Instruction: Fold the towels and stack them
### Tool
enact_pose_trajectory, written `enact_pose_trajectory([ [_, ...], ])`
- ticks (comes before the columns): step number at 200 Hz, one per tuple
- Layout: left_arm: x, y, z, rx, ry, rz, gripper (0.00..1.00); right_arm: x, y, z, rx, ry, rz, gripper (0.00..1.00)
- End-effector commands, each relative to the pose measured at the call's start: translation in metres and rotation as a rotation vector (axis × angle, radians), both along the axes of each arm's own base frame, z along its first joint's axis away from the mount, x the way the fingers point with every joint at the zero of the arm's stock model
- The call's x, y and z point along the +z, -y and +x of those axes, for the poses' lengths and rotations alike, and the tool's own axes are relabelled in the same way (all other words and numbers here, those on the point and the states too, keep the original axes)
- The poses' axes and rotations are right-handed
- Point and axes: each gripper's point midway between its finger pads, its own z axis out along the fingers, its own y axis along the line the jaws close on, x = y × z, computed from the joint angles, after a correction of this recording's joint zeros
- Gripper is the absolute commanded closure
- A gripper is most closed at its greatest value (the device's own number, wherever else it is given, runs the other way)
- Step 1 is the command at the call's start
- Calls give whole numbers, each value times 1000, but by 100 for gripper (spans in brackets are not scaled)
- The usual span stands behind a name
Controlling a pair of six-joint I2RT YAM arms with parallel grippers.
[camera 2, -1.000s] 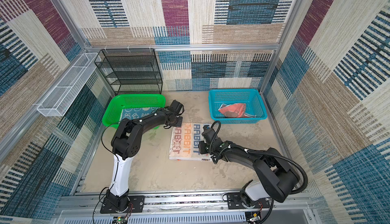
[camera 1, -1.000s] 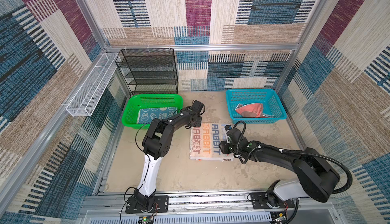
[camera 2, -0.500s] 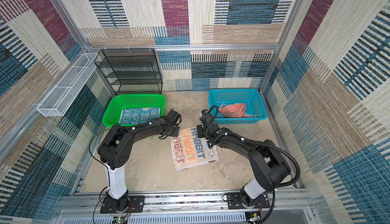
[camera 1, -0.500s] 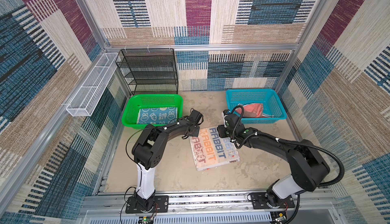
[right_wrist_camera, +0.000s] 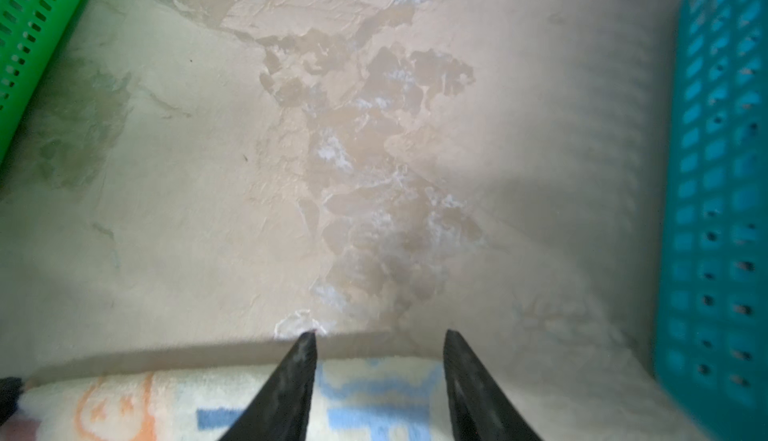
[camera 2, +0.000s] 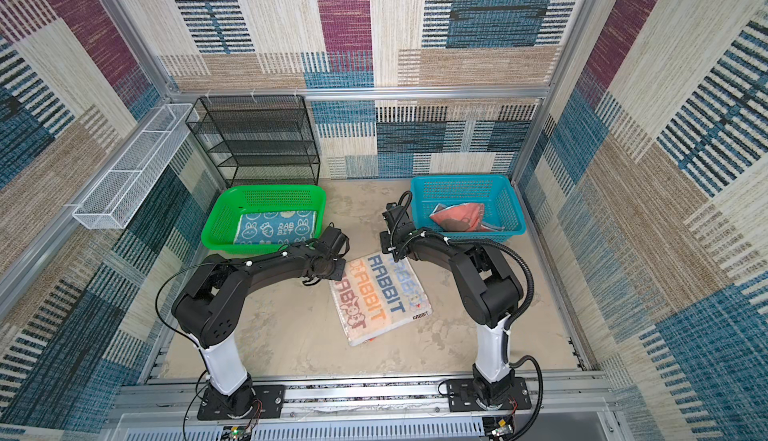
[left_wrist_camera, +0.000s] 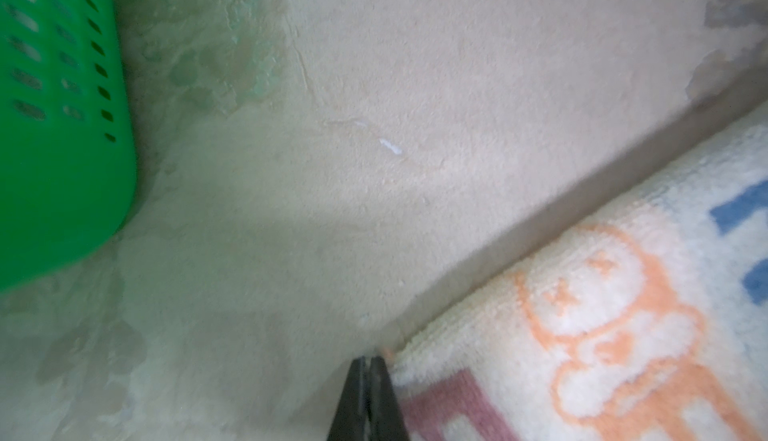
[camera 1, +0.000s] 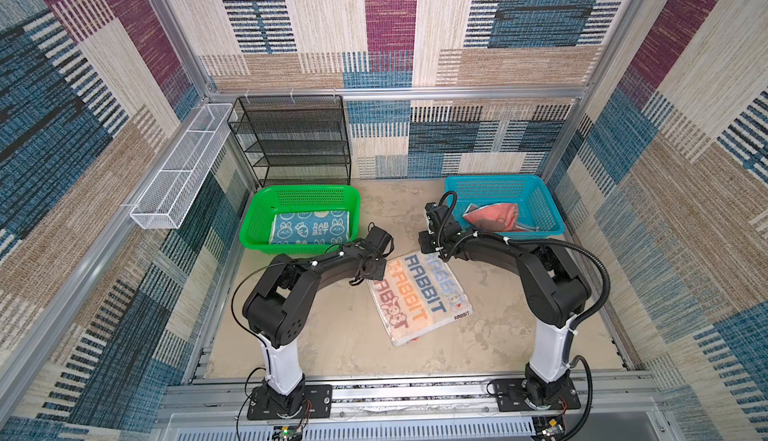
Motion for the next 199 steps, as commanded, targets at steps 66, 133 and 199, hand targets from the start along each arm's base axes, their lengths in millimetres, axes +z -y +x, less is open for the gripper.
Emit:
enact_pose_trajectory([
  [66,-12,-41,-50,19,-156,136,100,-22,5,-1,-6,-67,-65,49],
  [133,-14,-30,-48,6,-158,78,100,-39,-5,3,28,-102,-60,58],
  [199,-17,-30,-49,8,-160,79,100,-35,-9,-6,60,-115,-31,69],
])
